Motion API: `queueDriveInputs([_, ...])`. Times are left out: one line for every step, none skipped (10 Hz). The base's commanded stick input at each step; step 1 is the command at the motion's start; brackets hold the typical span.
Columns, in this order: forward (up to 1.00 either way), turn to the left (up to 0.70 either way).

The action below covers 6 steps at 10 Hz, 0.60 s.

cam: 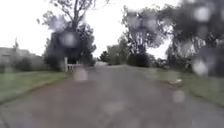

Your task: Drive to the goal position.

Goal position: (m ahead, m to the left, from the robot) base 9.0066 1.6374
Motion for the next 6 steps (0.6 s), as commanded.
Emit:
queueDriveInputs([1.0, -0.39])
queueDriveInputs([1.0, -0.18])
queueDriveInputs([1.0, -0.11])
queueDriveInputs([1.0, -0.04])
queueDriveInputs([1.0, 0.0])
queueDriveInputs([1.0, 0.0])
